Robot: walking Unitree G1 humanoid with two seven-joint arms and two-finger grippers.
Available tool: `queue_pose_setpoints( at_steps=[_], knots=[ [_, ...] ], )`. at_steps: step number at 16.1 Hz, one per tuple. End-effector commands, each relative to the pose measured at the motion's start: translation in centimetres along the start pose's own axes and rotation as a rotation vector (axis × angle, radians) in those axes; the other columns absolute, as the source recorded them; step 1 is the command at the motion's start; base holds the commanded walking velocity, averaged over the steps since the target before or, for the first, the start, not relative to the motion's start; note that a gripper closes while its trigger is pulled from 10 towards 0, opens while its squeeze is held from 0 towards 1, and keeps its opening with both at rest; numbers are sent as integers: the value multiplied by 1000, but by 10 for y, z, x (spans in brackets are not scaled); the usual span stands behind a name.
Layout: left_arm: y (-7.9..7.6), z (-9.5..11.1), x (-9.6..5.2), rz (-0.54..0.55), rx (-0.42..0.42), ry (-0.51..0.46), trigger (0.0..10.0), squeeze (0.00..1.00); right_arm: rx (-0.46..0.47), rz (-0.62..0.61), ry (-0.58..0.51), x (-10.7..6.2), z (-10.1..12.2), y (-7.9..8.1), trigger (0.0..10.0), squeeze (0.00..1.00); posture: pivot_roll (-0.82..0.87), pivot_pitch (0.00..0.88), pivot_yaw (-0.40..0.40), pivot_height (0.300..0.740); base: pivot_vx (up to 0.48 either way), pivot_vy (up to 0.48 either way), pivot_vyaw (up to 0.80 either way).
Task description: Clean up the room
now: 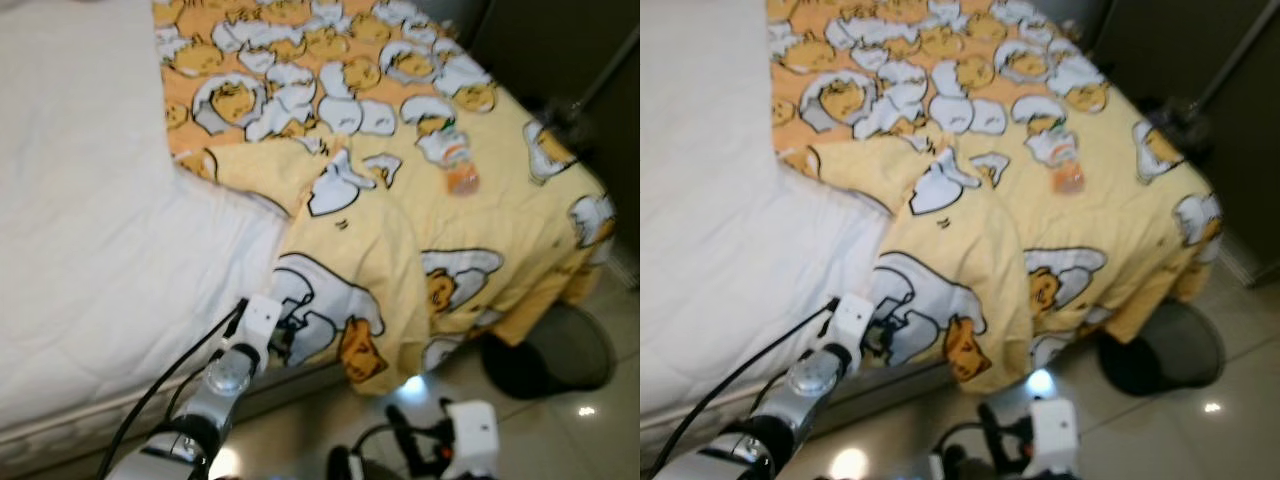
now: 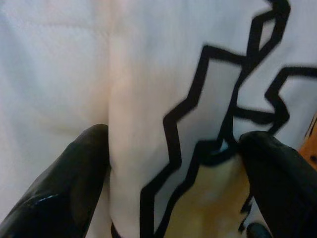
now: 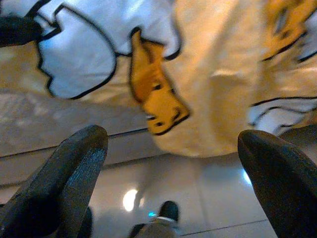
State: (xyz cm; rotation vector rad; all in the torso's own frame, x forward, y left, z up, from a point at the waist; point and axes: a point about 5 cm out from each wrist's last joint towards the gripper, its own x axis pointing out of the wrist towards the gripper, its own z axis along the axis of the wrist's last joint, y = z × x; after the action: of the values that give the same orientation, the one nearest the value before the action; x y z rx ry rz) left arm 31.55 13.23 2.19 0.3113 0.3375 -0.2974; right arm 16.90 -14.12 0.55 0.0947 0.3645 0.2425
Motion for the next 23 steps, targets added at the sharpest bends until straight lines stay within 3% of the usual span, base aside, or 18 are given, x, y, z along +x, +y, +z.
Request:
queue_pose_setpoints(
  at_steps=[1,3,9,15,20,21,23],
  knots=[
    [-3,-14,-4,-27,4,82,0,0,2,-6,18,0,-7,5,10000,0,3,260,-12,740,0,0,0],
    [2,-14,-3,-8,-21,100,0,0,1,-3,14,3,-9,8,10000,0,-8,264,-6,740,0,0,0],
    [6,-7,1,24,-86,91,0,0,-40,-43,-1,1,-6,-5,10000,0,-42,270,-12,740,0,0,0],
    [3,-15,-4,-26,5,101,0,0,-52,-31,3,1,-6,-4,10000,0,-45,273,-16,740,0,0,0],
    [-1,-32,-12,-91,16,148,0,0,-57,-34,5,3,-5,-7,10000,0,-39,267,-16,740,0,0,0],
    [-6,-37,-14,-109,37,168,10000,0,-58,-33,6,4,-5,-7,10000,0,-35,263,-17,740,0,0,0],
    [-10,-40,-16,-127,50,163,10000,0,-62,-31,7,5,-4,-8,10000,0,-33,259,-19,740,0,0,0]
  ],
)
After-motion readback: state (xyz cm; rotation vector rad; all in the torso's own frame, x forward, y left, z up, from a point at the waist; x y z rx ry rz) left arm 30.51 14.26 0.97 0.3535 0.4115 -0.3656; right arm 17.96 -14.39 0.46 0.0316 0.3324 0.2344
